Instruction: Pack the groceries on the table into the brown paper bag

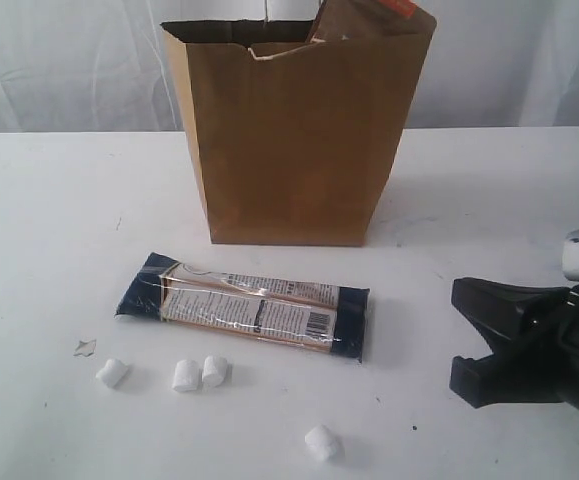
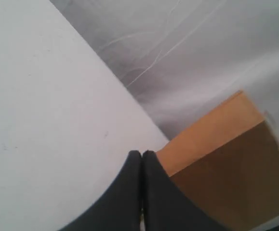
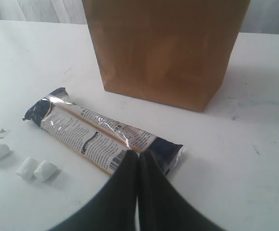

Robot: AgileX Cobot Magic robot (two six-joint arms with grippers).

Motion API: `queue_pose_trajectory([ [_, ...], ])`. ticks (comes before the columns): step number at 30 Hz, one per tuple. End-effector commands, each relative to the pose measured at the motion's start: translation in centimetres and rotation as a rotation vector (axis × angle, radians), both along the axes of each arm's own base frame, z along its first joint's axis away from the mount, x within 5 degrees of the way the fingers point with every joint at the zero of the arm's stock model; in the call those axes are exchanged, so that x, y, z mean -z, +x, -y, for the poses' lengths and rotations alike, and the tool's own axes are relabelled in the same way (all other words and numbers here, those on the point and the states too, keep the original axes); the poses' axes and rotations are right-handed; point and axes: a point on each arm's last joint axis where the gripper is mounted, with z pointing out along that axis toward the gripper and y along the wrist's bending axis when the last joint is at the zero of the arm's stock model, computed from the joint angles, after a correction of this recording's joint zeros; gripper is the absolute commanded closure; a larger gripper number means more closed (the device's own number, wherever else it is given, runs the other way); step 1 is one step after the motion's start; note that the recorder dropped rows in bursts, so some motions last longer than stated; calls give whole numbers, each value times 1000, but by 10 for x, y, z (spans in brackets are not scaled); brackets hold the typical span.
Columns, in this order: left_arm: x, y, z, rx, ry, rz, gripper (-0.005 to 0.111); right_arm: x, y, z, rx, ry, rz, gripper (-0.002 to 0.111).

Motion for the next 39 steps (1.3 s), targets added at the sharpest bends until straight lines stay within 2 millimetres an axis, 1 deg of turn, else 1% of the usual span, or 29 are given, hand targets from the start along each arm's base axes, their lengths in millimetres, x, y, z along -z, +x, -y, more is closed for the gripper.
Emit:
queue_pose_trajectory([
  [1, -40, -5, 10, 103, 144, 324, 107, -2, -1, 2, 9, 18, 16, 108],
  [2, -51, -7, 15, 138, 278, 382, 107, -2, -1, 2, 9, 18, 16, 108],
  [3, -64, -10, 18, 163, 357, 425, 107, -2, -1, 2, 9, 18, 16, 108],
  [4, -75, -12, 20, 177, 370, 439, 107, -2, -1, 2, 9, 18, 16, 108],
  [6, -93, -15, 17, 159, 344, 426, 107, -2, -1, 2, 9, 18, 16, 108],
  [8, -112, -19, 13, 107, 436, 424, 107, -2, -1, 2, 9, 18, 16, 108],
  [11, -144, -20, 14, 83, 634, 459, 107, -2, -1, 2, 9, 18, 16, 108],
  [13, -157, -10, 16, 104, 704, 426, 107, -2, -1, 2, 9, 18, 16, 108],
  [16, -167, 15, 24, 205, 680, 353, 105, -2, -1, 2, 9, 18, 16, 108],
  [21, -171, 67, 36, 330, 715, 242, 89, -2, -1, 2, 9, 18, 16, 108],
  [22, -172, 74, 40, 354, 728, 235, 87, -2, -1, 2, 9, 18, 16, 108],
  [24, -170, 91, 50, 423, 809, 227, 82, -2, -1, 2, 9, 19, 20, 108],
  [26, -165, 106, 61, 485, 875, 219, 80, 1, -6, 5, 10, 24, 29, 108],
  [28, -158, 117, 70, 535, 918, 204, 80, 4, -12, 9, 10, 30, 38, 108],
  [32, -137, 136, 83, 597, 1031, 154, 80, 12, -31, 21, 9, 62, 87, 108],
  [36, -119, 152, 87, 599, 1119, 88, 80, 20, -46, 31, 8, 99, 142, 108],
  [39, -105, 163, 90, 621, 1206, 53, 80, 19, -51, 34, 7, 120, 173, 108],
])
